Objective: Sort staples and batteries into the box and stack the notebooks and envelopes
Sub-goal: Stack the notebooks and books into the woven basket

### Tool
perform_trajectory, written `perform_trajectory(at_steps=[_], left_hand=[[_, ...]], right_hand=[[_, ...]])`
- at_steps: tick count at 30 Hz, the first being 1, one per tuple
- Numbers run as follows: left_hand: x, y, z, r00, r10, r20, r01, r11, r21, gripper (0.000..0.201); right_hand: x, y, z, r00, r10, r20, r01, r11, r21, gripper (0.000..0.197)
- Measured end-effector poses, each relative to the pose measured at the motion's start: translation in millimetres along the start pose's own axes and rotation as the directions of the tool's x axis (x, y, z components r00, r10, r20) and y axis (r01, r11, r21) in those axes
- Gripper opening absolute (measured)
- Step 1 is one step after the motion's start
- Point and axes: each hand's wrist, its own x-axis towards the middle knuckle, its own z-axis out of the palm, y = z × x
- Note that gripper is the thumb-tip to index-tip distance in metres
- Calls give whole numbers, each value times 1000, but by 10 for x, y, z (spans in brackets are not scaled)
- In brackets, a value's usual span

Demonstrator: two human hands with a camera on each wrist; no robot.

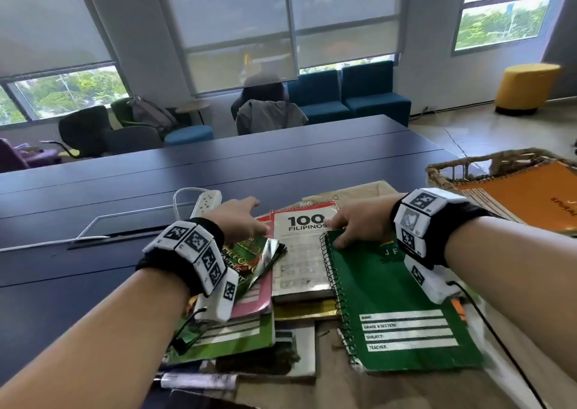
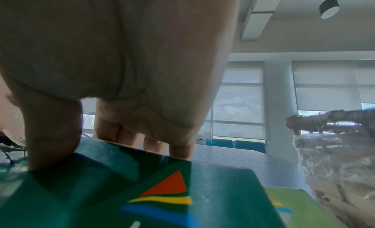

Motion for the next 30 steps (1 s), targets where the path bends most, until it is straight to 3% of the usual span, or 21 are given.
perform_trajectory(at_steps=[3,5,13,17,22,27,30], left_hand=[[91,-285,-70,979,-153,138,125,973,194,136],[194,-432,-70,962,-200,186,152,958,243,150],[-24,-365,-78,962,-271,-9,235,816,529,124],[-46,-382,-188,964,-267,-19,229,787,572,116],[-25,-496,-277,965,-261,16,213,822,528,107],[-67,-393,-434,989,-150,-6,144,931,335,37],[-172,-253,-643,999,-54,-2,53,975,217,14]], right_hand=[[-10,5,-10,1000,-16,5,16,999,-44,39],[-12,-7,-24,1000,-19,13,20,998,-53,39],[-8,-20,-19,1000,-15,-13,14,993,-118,49],[-26,-38,-8,1000,-7,-28,3,992,-125,56],[-64,-105,27,999,-12,-46,3,982,-188,51],[-158,-128,76,995,-38,-91,19,980,-196,41],[-233,-94,81,990,-47,-130,28,989,-145,40]])
